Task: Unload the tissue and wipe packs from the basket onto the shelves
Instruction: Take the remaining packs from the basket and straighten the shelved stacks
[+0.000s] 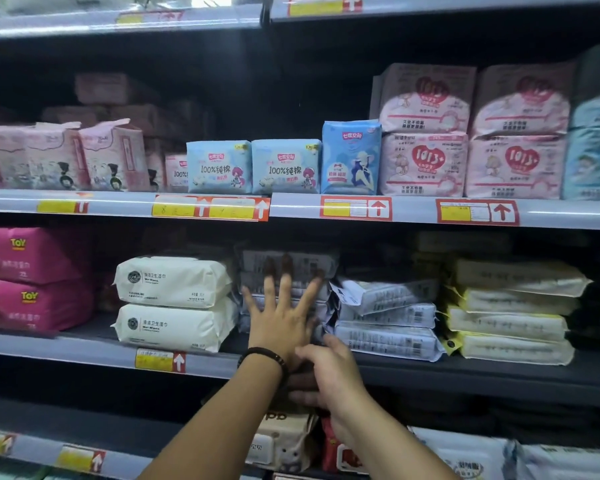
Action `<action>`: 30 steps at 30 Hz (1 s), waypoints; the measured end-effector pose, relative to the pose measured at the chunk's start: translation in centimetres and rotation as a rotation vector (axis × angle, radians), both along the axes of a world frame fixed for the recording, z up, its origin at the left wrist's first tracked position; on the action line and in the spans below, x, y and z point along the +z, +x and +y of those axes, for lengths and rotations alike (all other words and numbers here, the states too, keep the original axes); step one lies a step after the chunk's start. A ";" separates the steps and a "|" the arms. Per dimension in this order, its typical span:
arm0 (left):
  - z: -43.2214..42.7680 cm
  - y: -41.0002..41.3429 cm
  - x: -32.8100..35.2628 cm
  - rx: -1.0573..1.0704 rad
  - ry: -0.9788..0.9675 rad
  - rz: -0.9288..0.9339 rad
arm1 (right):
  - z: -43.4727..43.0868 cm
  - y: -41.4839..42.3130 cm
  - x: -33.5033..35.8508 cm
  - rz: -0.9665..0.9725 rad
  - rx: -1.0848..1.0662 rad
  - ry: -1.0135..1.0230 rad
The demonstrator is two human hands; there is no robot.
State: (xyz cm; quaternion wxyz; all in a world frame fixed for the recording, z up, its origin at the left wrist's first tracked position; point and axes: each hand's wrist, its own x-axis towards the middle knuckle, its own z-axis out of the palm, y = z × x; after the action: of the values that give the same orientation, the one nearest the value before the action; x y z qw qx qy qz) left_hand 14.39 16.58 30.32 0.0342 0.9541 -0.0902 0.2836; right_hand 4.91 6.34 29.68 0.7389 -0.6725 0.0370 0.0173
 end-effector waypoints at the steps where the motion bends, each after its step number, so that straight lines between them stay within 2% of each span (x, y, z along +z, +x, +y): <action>1: 0.3 -0.2 -0.1 0.002 0.020 -0.017 | 0.0 -0.1 0.3 0.009 0.016 0.014; 14: 1.2 -0.8 0.4 0.052 0.173 -0.021 | 2.1 0.2 1.3 -0.004 0.080 0.094; 20: 1.2 -1.1 0.1 0.101 0.196 -0.019 | 1.6 0.9 0.9 -0.021 0.129 -0.015; 28: 0.3 -0.3 0.1 0.143 0.169 0.033 | 1.0 2.0 0.5 -0.104 0.006 -0.134; 30: 0.1 -0.5 0.2 0.156 0.178 0.054 | 1.1 2.0 0.5 -0.105 0.020 -0.093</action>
State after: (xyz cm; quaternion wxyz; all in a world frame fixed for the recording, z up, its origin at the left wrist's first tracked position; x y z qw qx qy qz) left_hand 13.91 16.71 30.57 -0.0705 0.9648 -0.0396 0.2504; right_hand 6.89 7.39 30.15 0.7077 -0.7063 -0.0076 -0.0122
